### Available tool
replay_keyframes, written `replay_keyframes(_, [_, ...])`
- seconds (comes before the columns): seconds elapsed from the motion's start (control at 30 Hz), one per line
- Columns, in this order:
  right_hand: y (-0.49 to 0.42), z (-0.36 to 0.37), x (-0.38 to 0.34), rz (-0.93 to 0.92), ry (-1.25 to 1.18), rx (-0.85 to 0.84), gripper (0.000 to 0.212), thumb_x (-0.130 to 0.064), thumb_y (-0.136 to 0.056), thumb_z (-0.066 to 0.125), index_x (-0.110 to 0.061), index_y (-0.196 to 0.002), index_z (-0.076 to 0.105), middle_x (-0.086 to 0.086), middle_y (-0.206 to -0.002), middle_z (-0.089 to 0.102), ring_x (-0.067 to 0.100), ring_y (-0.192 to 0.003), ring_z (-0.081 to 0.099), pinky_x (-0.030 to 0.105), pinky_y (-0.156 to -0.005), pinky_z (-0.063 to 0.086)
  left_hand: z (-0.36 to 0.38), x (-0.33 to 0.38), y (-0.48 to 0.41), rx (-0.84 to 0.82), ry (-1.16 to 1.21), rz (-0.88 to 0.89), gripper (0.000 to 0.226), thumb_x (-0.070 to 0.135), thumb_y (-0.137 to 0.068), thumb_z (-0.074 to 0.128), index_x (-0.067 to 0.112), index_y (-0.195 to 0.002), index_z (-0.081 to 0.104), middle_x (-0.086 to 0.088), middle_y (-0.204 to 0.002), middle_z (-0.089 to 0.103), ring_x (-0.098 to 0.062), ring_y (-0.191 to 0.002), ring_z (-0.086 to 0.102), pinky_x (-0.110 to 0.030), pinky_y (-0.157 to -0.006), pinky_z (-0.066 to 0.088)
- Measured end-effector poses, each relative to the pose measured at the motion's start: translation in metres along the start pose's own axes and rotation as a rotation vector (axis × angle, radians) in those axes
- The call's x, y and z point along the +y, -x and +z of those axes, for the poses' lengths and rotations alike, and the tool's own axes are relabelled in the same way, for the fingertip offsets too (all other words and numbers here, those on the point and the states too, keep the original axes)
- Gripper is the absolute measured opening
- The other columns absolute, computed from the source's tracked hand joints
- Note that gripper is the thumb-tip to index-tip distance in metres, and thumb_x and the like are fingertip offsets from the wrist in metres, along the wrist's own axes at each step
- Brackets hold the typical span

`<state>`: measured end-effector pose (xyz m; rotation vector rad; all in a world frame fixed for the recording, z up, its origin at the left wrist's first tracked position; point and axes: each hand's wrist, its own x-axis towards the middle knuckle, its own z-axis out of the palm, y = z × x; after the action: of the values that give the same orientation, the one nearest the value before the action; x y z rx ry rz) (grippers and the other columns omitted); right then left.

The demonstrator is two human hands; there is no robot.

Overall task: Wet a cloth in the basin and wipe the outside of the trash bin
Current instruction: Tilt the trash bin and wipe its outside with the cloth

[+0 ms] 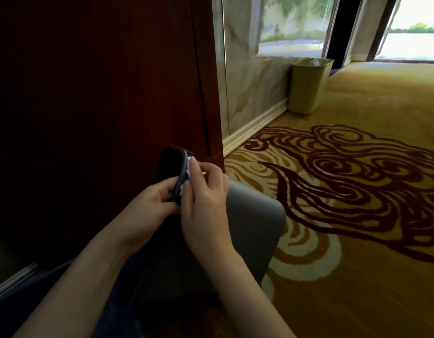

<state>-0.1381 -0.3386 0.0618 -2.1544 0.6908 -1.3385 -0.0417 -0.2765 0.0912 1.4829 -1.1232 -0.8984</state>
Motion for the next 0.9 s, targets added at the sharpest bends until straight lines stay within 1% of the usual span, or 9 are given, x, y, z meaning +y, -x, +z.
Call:
replay_keyframes(0.1, [0.003, -0.001, 0.003, -0.076, 0.063, -0.08, 0.045, -0.015, -0.093, 0.047, -0.012, -0.138, 0.039, 0.008, -0.127, 0.041, 0.012, -0.112, 0.035, 0.02, -0.09, 0.035, -0.004, -0.004, 0.005, -0.001, 0.028, -0.008, 0.052, -0.012, -0.085, 0.044, 0.031, -0.109, 0.063, 0.004, -0.098, 0.073, -0.012, -0.092, 0.069, -0.019, -0.066, 0.056])
replay_keyframes(0.2, [0.001, -0.003, 0.01, -0.09, 0.039, -0.024, 0.042, -0.012, -0.09, 0.053, -0.012, -0.132, 0.048, 0.008, -0.118, 0.049, 0.01, -0.105, 0.039, 0.016, -0.086, 0.036, -0.005, -0.007, 0.006, 0.013, 0.076, -0.01, 0.056, -0.014, -0.084, 0.044, 0.033, -0.104, 0.066, 0.001, -0.097, 0.074, -0.015, -0.09, 0.07, -0.021, -0.065, 0.056])
replay_keyframes(0.33, [0.012, -0.008, 0.04, -0.11, 0.095, 0.024, 0.04, -0.017, -0.09, 0.048, -0.016, -0.13, 0.049, 0.005, -0.115, 0.05, 0.009, -0.104, 0.043, 0.014, -0.087, 0.035, -0.006, -0.01, 0.006, -0.017, 0.111, -0.043, 0.054, -0.01, -0.085, 0.046, 0.035, -0.107, 0.066, -0.003, -0.104, 0.073, -0.02, -0.095, 0.07, -0.029, -0.069, 0.058])
replay_keyframes(0.4, [0.025, -0.013, 0.067, -0.032, 0.116, 0.062, 0.04, -0.018, -0.092, 0.046, -0.016, -0.131, 0.048, 0.006, -0.116, 0.051, 0.011, -0.107, 0.045, 0.016, -0.091, 0.034, -0.008, -0.012, 0.007, 0.004, 0.136, -0.055, 0.055, -0.011, -0.086, 0.044, 0.034, -0.106, 0.066, -0.002, -0.105, 0.073, -0.02, -0.096, 0.069, -0.028, -0.069, 0.058])
replay_keyframes(0.53, [0.051, -0.025, 0.129, 0.192, 0.202, 0.165, 0.035, -0.012, -0.093, 0.047, -0.012, -0.128, 0.053, 0.01, -0.116, 0.053, 0.015, -0.109, 0.045, 0.028, -0.093, 0.036, -0.006, -0.012, 0.007, 0.015, 0.126, -0.045, 0.056, -0.011, -0.087, 0.043, 0.036, -0.104, 0.067, 0.0, -0.104, 0.073, -0.017, -0.097, 0.069, -0.028, -0.07, 0.057])
replay_keyframes(0.6, [0.06, -0.032, 0.153, 0.339, 0.229, 0.173, 0.034, -0.01, -0.094, 0.047, -0.01, -0.127, 0.054, 0.012, -0.115, 0.053, 0.022, -0.108, 0.048, 0.029, -0.091, 0.037, -0.004, -0.011, 0.006, 0.015, 0.139, -0.037, 0.06, -0.013, -0.086, 0.042, 0.039, -0.098, 0.07, 0.002, -0.103, 0.074, -0.015, -0.096, 0.069, -0.024, -0.068, 0.057])
replay_keyframes(0.73, [0.061, -0.048, 0.167, 0.593, 0.152, 0.247, 0.031, -0.01, -0.094, 0.048, -0.009, -0.124, 0.055, 0.011, -0.114, 0.052, 0.027, -0.107, 0.051, 0.029, -0.088, 0.04, 0.001, -0.009, 0.006, 0.0, 0.147, -0.019, 0.062, -0.015, -0.086, 0.041, 0.039, -0.097, 0.069, 0.005, -0.101, 0.074, -0.013, -0.095, 0.069, -0.02, -0.067, 0.056])
replay_keyframes(0.8, [0.051, -0.049, 0.144, 0.566, 0.146, 0.315, 0.032, -0.013, -0.094, 0.048, -0.012, -0.125, 0.054, 0.007, -0.116, 0.05, 0.023, -0.107, 0.052, 0.027, -0.087, 0.04, 0.003, -0.008, 0.005, -0.022, 0.129, -0.012, 0.067, -0.015, -0.086, 0.041, 0.044, -0.091, 0.071, 0.007, -0.098, 0.075, -0.011, -0.092, 0.07, -0.019, -0.065, 0.056])
replay_keyframes(0.9, [0.034, -0.035, 0.076, 0.234, 0.043, 0.303, 0.033, -0.018, -0.094, 0.048, -0.017, -0.127, 0.053, 0.003, -0.116, 0.051, 0.012, -0.103, 0.053, 0.027, -0.085, 0.049, 0.005, -0.007, 0.004, -0.06, 0.098, 0.005, 0.066, -0.012, -0.086, 0.044, 0.048, -0.091, 0.07, 0.006, -0.099, 0.074, -0.014, -0.091, 0.07, -0.021, -0.066, 0.056])
